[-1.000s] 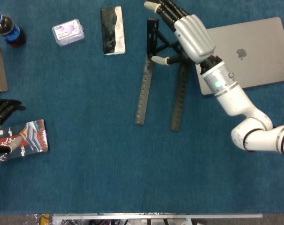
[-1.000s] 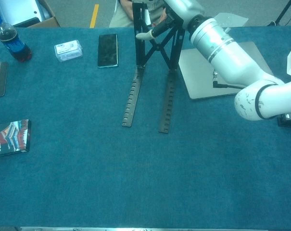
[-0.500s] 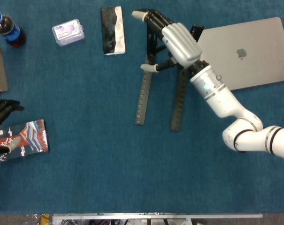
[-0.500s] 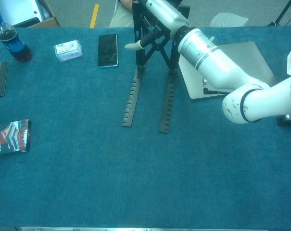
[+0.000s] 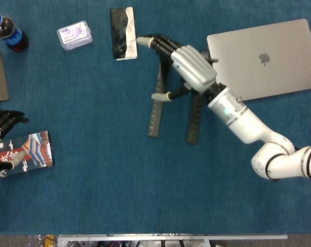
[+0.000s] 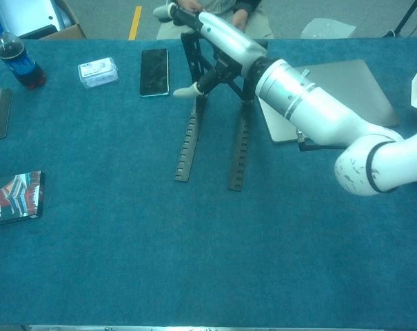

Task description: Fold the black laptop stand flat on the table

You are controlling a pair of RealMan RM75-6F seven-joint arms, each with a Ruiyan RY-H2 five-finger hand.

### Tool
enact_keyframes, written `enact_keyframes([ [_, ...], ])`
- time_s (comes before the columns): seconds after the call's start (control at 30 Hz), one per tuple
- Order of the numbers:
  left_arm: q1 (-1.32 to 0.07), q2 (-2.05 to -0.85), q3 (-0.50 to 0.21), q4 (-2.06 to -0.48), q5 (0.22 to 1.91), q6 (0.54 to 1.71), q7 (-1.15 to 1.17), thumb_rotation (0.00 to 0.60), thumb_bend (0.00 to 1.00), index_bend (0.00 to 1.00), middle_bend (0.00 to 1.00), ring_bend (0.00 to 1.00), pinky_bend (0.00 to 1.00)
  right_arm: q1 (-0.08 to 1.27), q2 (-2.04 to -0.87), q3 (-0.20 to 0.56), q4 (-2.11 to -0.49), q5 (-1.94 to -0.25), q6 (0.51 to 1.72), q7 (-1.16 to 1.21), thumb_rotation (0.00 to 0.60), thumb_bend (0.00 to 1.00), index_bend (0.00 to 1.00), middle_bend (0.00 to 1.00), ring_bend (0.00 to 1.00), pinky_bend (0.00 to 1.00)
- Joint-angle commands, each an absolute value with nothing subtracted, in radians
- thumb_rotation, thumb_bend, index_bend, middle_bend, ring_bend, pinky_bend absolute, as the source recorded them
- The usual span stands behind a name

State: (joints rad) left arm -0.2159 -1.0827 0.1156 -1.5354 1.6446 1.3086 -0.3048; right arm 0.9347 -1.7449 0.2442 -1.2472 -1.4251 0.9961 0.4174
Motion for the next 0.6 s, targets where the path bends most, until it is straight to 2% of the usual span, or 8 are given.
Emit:
enact_keyframes([
  [0.03, -0.215, -1.082, 0.116, -1.535, 1.647, 1.313, -0.306, 0.600, 0.28, 0.23, 0.18, 0.15, 0.11, 0.917, -1.712, 0.218, -1.329, -1.442, 0.995, 0.392, 0.600, 0.00, 0.09, 0.12, 0.09, 0.22],
  [0.33, -0.208, -1.076, 0.117, -1.539, 1.648, 1.324, -0.305, 0.600, 0.28, 0.23, 0.18, 0.15, 0.11, 0.911, -1.666, 0.199, -1.491, -1.495, 1.007, 0.398, 0.600, 0.00, 0.08, 0.12, 0.09, 0.22],
  [0.6, -0.204, -1.072, 0.117, -1.540, 1.645, 1.326, -0.305, 0.600, 0.28, 0.23, 0.18, 0.15, 0.11, 0.904, -1.633, 0.194, -1.503, -1.483, 0.994, 0.359, 0.600, 0.00, 0.08, 0.12, 0.08, 0.22],
])
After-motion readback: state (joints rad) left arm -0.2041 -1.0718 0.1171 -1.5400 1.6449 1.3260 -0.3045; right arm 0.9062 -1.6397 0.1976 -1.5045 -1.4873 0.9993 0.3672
